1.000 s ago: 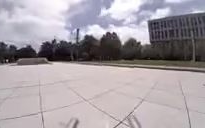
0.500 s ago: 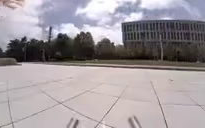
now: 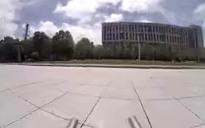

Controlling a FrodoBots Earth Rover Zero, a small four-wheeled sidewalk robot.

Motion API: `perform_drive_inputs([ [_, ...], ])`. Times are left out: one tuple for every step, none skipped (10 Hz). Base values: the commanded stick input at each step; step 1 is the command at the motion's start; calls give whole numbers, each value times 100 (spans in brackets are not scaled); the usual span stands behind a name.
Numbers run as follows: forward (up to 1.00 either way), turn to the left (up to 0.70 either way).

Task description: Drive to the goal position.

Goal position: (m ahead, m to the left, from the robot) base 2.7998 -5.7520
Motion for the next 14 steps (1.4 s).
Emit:
perform_drive_inputs([
  [0, -70],
  [0, -70],
  [0, -70],
  [0, -70],
  [0, -70],
  [0, -70],
  [0, -70],
  [0, -70],
  [0, -70],
  [0, -70],
  [0, -70],
  [0, -70],
  [0, -70],
  [0, -70],
])
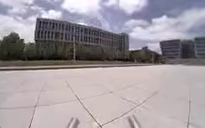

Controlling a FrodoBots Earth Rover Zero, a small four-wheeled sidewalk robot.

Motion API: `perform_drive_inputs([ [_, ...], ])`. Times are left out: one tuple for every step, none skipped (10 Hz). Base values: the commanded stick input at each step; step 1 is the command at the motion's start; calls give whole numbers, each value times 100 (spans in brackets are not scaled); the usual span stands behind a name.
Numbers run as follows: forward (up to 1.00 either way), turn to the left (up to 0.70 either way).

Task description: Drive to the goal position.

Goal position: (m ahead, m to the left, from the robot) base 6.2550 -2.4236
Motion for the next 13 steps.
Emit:
perform_drive_inputs([
  [0, -70],
  [0, -70],
  [0, -70],
  [0, -70],
  [0, -70],
  [0, -70],
  [14, -55],
  [56, -8],
  [67, 0],
  [70, 0],
  [70, 0],
  [70, 0],
  [70, 0],
])
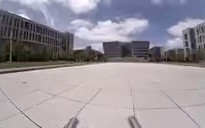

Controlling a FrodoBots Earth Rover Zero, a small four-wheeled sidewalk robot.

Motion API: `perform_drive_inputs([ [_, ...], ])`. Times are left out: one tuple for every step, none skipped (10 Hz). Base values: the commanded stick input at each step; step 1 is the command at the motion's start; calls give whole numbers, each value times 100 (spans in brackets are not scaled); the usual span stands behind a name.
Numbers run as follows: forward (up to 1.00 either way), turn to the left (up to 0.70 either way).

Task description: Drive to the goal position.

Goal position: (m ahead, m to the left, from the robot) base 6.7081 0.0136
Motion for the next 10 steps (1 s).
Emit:
perform_drive_inputs([
  [70, 0],
  [70, 0],
  [70, 0],
  [70, 0],
  [70, 0],
  [70, 0],
  [70, 0],
  [70, 0],
  [70, 0],
  [70, 0],
])
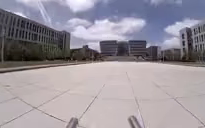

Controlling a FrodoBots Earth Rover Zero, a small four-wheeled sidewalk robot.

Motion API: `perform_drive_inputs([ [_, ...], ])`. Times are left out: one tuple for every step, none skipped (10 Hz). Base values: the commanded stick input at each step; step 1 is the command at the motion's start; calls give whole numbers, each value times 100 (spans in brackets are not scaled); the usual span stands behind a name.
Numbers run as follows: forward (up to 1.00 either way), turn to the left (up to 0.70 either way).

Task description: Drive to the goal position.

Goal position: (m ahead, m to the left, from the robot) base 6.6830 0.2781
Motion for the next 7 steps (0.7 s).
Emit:
perform_drive_inputs([
  [70, 0],
  [70, 0],
  [70, 0],
  [70, 0],
  [70, 0],
  [70, 0],
  [70, 0],
])
